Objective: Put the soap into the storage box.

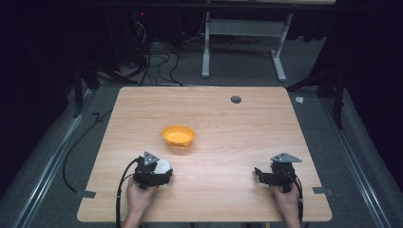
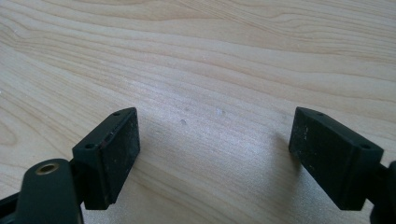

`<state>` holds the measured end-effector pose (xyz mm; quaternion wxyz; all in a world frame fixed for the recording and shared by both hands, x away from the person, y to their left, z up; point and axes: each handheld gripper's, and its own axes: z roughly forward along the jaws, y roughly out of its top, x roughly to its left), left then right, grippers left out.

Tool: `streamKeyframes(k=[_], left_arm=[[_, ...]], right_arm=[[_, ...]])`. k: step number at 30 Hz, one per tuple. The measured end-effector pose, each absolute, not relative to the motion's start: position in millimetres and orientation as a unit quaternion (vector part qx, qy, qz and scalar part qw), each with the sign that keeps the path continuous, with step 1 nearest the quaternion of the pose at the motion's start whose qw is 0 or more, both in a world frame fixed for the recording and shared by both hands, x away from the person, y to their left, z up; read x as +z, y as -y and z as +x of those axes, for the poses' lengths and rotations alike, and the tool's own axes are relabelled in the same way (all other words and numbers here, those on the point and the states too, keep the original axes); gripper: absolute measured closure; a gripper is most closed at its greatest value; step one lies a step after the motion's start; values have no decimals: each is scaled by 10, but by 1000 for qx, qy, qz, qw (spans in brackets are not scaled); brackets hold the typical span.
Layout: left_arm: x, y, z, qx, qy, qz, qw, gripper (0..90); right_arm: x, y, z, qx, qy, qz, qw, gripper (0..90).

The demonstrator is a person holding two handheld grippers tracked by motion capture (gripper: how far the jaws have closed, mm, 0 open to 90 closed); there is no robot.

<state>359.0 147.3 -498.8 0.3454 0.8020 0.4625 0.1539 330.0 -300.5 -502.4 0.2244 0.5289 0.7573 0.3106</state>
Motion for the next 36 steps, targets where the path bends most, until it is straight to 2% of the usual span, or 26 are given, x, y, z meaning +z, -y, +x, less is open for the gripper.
streamKeyframes(k=[20, 36], left_arm=[[-4978, -1440, 3573, 176, -446, 811, 335, 238], [-4684, -1341, 3481, 209, -407, 820, 344, 238]], right_arm=[[-5024, 3007, 3301, 311, -757, 528, 224, 173], [-5024, 3008, 3301, 311, -758, 528, 225, 173]])
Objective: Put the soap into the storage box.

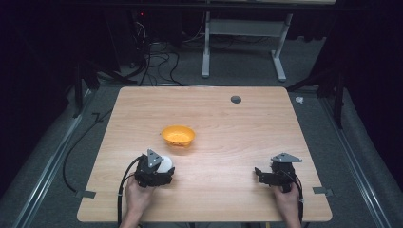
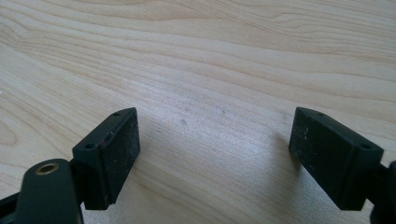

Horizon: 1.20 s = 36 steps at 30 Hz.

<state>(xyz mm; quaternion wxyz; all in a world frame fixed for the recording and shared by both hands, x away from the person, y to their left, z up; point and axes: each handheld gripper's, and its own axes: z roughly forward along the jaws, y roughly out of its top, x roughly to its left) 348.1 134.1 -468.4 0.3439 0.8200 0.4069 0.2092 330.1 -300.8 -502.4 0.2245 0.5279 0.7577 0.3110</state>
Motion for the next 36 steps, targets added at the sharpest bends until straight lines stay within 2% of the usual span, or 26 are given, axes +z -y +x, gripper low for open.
streamKeyframes(k=[7, 36], left_arm=[[-4599, -1297, 3474, 222, -394, 824, 341, 238], [-4129, -1182, 3877, 184, -382, 823, 378, 238]], right_arm=[[-5024, 3009, 3302, 311, -758, 528, 224, 173], [-5022, 3007, 3301, 313, -759, 526, 221, 172]])
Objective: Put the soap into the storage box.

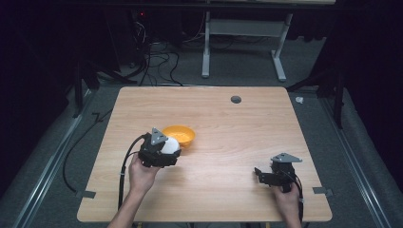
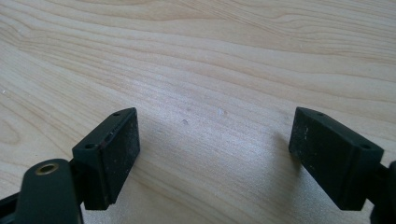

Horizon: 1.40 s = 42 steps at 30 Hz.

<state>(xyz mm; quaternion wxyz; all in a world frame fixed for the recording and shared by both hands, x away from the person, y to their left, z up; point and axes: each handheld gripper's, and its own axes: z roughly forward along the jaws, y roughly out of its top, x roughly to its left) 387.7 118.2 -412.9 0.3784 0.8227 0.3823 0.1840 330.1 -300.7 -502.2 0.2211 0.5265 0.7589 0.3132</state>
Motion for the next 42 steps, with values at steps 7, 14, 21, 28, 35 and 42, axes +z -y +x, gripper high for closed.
streamKeyframes(k=[7, 14, 21, 28, 35, 42], left_arm=[[-4077, -1179, 4003, 169, -390, 819, 386, 238], [-4082, -1186, 4128, 151, -403, 815, 389, 238], [-3998, -1168, 4221, 146, -406, 809, 398, 238], [-3957, -1177, 4298, 144, -412, 806, 400, 238], [-3994, -1159, 4404, 134, -422, 807, 392, 238], [-3972, -1131, 4498, 128, -431, 799, 398, 238]], right_arm=[[-5022, 3009, 3301, 313, -759, 526, 221, 172], [-5022, 3013, 3303, 314, -759, 526, 221, 172], [-5022, 3010, 3301, 313, -760, 526, 221, 172], [-5022, 3006, 3300, 314, -758, 527, 221, 173], [-5021, 3010, 3299, 314, -758, 528, 220, 173], [-5021, 3012, 3300, 314, -758, 527, 221, 172]])
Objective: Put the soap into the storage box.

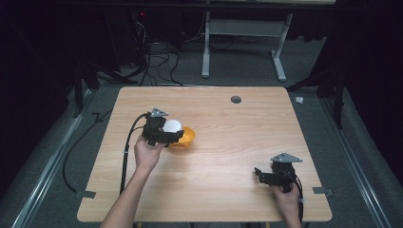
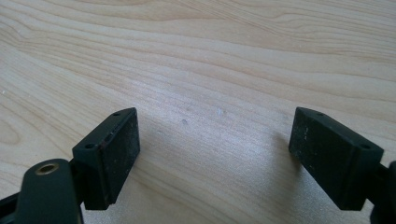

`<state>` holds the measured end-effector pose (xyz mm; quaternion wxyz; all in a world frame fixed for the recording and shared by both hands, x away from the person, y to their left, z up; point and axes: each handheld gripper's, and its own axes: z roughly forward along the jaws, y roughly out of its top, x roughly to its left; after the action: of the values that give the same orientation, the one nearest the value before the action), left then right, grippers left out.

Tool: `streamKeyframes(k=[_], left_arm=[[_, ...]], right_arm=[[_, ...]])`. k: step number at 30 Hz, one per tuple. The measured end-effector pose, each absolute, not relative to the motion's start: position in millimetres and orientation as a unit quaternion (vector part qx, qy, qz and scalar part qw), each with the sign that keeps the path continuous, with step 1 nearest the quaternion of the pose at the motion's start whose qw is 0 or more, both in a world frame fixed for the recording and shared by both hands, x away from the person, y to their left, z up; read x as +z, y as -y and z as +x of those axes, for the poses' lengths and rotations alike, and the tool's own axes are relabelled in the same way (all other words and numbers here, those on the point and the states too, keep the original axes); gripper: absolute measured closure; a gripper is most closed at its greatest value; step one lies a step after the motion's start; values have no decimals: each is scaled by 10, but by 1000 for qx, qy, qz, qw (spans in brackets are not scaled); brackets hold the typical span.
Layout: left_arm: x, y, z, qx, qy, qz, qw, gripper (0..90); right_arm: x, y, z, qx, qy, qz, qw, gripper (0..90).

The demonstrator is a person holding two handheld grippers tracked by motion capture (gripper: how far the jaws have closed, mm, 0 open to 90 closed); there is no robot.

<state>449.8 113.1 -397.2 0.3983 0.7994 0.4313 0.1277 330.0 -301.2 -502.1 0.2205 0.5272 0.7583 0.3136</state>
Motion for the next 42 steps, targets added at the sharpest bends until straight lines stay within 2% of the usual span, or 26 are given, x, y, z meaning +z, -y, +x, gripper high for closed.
streamKeyframes(k=[18, 22, 42], left_arm=[[-4147, -982, 4726, 128, -449, 811, 352, 237], [-4210, -940, 4757, 148, -453, 814, 332, 237], [-4444, -864, 4838, 135, -477, 813, 305, 236]], right_arm=[[-5022, 3015, 3300, 315, -757, 528, 220, 172], [-5023, 3015, 3300, 316, -757, 528, 220, 172], [-5022, 3010, 3302, 314, -758, 528, 221, 172]])
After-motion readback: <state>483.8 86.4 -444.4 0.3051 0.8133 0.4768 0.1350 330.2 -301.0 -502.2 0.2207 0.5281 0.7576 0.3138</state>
